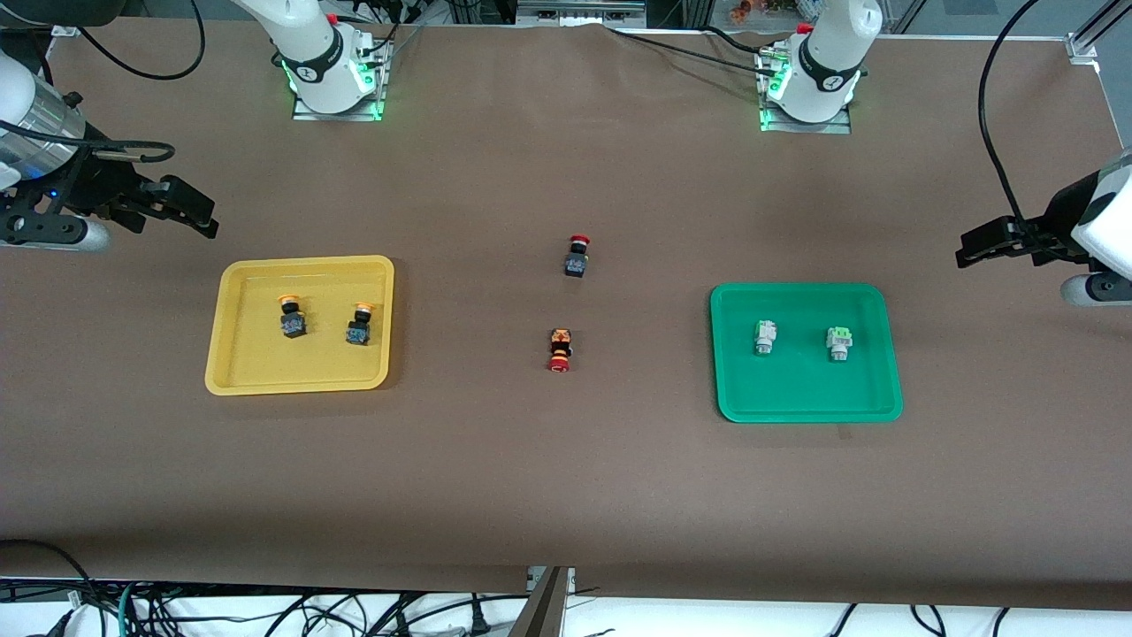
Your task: Place green and yellow buttons in trays
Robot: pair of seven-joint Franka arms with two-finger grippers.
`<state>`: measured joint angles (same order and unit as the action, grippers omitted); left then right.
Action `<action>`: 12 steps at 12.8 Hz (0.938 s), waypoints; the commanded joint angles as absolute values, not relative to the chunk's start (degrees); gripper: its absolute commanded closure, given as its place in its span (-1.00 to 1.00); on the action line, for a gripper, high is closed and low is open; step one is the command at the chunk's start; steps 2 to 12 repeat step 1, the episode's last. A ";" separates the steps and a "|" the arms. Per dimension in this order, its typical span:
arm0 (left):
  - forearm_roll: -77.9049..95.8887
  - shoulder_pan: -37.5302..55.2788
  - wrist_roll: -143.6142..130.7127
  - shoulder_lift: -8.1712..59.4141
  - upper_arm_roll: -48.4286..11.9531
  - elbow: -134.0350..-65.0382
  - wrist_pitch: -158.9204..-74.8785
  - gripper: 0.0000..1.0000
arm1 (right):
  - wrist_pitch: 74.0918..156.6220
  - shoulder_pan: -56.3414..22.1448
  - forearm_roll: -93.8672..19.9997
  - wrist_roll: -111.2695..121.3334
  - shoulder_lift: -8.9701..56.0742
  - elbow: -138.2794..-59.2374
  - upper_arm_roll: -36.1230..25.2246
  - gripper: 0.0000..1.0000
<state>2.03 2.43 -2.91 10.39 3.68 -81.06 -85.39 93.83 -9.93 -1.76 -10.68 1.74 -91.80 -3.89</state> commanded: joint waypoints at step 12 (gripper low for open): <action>2.90 2.55 -3.08 11.43 3.69 -78.75 -83.85 -1.00 | 92.55 -9.49 -1.41 -10.02 2.29 -90.17 -3.25 -0.99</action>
